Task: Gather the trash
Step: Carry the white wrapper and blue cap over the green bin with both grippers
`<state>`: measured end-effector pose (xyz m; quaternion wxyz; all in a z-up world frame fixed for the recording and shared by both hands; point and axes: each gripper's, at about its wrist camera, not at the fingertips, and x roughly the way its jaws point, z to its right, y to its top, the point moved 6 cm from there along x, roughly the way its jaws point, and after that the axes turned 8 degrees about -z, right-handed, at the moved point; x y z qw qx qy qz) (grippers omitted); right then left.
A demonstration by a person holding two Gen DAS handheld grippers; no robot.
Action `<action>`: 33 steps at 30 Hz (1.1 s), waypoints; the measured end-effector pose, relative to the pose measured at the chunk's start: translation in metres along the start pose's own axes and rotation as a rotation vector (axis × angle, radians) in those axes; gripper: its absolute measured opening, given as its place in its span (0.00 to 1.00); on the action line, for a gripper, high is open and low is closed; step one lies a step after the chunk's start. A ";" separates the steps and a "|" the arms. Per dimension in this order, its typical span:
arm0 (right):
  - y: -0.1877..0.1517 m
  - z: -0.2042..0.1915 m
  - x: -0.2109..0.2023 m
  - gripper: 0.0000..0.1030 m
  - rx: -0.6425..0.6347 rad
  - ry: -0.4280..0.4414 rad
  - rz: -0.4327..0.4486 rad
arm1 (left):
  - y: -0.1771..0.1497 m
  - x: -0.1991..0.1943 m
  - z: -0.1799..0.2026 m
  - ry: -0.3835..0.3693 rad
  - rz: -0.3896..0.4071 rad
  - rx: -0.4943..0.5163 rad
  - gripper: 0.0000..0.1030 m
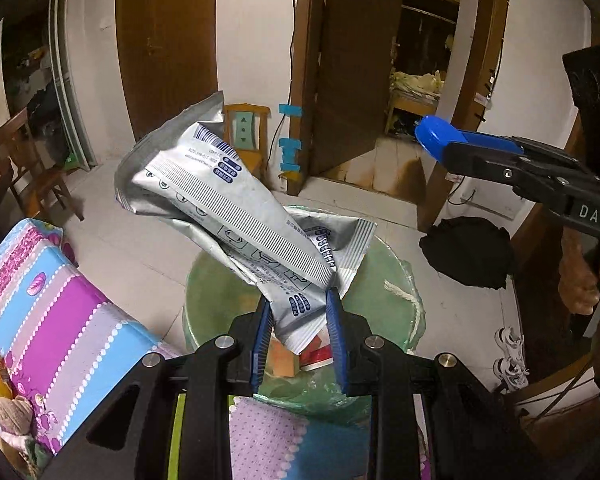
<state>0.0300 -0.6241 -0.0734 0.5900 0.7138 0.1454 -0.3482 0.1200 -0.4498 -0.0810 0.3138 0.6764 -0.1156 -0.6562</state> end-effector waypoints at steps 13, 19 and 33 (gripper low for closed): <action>0.003 -0.006 0.007 0.37 -0.004 0.005 -0.033 | 0.000 -0.002 0.001 0.056 -0.005 0.003 0.27; 0.003 -0.008 0.012 0.37 -0.015 0.010 -0.047 | -0.001 -0.002 0.002 0.066 -0.006 0.009 0.27; 0.008 -0.013 0.018 0.37 -0.025 0.020 -0.056 | 0.001 0.004 -0.001 0.079 -0.013 0.004 0.27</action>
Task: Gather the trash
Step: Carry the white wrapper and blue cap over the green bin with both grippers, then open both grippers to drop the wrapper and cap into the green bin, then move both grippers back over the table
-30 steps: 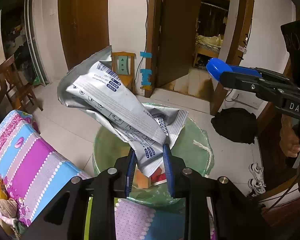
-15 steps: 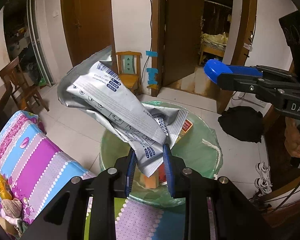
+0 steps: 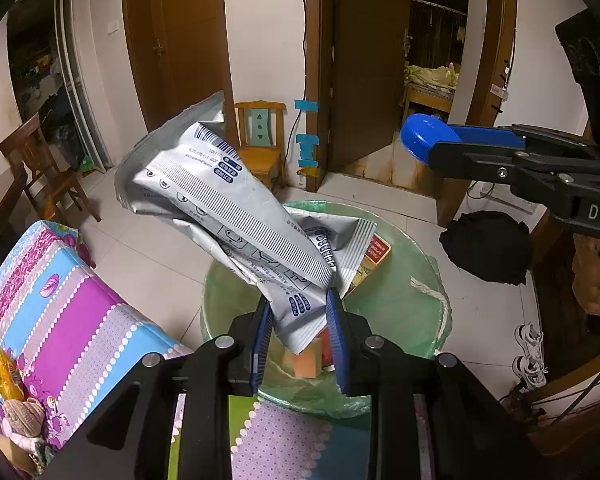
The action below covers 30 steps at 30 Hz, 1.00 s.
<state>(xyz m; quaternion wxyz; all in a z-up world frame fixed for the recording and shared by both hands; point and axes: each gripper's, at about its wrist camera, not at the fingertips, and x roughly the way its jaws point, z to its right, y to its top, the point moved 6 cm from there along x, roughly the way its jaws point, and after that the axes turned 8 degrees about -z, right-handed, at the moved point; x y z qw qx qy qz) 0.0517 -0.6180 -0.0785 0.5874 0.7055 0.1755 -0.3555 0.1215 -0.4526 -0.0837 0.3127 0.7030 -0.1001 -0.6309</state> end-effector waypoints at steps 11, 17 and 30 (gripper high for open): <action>0.001 0.005 0.014 0.60 0.004 0.000 -0.010 | 0.005 0.010 -0.008 0.025 -0.028 -0.037 0.43; -0.005 0.018 0.017 0.60 0.037 -0.003 -0.016 | -0.004 0.011 -0.019 0.058 -0.039 -0.063 0.43; -0.010 -0.021 -0.014 0.67 0.020 -0.012 0.185 | -0.066 -0.059 -0.035 0.314 0.133 -0.169 0.56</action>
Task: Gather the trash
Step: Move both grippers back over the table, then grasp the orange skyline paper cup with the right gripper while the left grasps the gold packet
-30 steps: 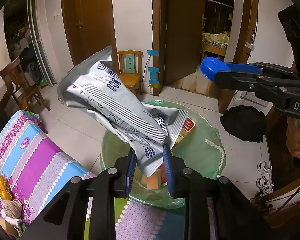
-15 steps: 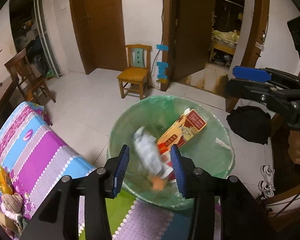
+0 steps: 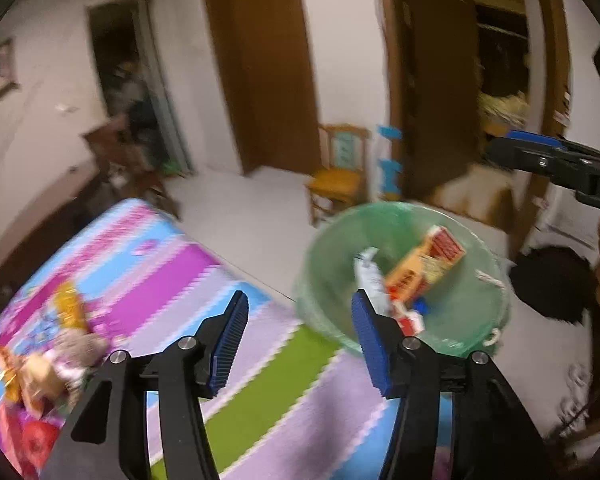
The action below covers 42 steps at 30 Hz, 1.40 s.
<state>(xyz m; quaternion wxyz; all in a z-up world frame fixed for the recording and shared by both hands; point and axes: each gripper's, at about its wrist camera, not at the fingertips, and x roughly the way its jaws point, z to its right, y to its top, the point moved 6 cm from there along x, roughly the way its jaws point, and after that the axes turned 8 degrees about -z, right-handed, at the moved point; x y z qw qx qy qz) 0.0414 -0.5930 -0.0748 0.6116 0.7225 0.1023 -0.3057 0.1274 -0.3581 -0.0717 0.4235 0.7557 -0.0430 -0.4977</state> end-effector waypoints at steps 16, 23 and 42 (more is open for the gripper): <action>-0.023 -0.146 0.036 0.72 -0.240 0.131 0.025 | -0.133 -0.124 -0.165 0.291 0.133 -0.302 0.61; -0.003 -0.223 0.048 0.75 -0.362 0.281 -0.002 | -0.195 -0.180 -0.294 0.431 0.142 -0.618 0.66; 0.061 -0.544 0.235 0.66 -0.878 0.624 -0.479 | -0.343 -0.179 -0.492 0.724 0.013 -1.432 0.71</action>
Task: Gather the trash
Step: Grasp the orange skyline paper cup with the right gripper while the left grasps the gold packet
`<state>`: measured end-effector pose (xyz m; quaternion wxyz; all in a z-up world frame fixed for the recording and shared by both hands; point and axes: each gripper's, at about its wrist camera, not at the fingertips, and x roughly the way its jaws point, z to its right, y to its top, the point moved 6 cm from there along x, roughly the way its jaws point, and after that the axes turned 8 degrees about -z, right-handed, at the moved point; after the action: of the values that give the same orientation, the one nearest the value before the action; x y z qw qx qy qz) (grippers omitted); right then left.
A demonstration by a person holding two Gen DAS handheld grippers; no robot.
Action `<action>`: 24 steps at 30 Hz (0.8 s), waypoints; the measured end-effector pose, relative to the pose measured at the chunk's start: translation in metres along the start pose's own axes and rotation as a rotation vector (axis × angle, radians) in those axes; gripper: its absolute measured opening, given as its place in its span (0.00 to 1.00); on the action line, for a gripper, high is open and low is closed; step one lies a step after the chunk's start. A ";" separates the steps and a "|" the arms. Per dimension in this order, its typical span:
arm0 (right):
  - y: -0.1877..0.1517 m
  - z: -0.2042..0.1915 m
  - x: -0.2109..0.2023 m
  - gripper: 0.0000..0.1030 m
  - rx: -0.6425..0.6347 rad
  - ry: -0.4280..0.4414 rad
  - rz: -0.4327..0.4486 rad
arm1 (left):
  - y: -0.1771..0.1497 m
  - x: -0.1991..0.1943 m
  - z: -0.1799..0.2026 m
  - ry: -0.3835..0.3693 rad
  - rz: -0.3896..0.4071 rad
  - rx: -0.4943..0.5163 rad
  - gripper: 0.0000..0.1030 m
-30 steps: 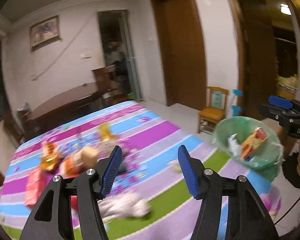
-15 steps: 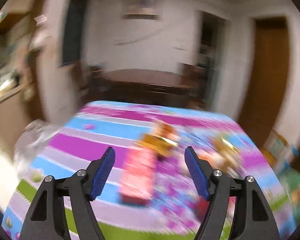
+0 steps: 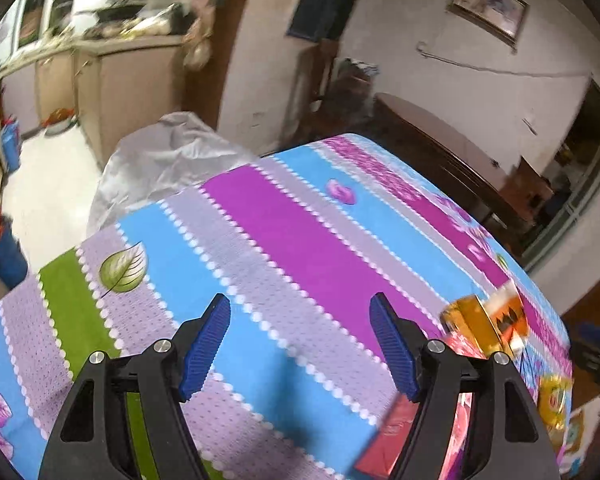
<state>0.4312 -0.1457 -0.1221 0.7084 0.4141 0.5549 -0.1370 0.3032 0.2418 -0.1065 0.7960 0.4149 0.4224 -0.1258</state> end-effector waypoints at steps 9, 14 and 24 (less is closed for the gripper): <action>-0.007 -0.003 0.071 0.09 0.037 0.080 -0.212 | -0.002 0.002 -0.005 0.024 -0.002 0.006 0.71; -0.053 -0.038 -0.002 0.09 0.038 0.150 -0.168 | -0.004 -0.002 0.001 0.030 0.019 0.024 0.71; -0.140 -0.056 -0.178 0.09 0.173 0.214 0.278 | -0.027 -0.025 0.096 -0.143 -0.064 0.347 0.71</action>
<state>0.2403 -0.2377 -0.0255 0.6194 0.5584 0.5504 -0.0401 0.3270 0.1476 -0.0735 0.7360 0.5224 0.3496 -0.2513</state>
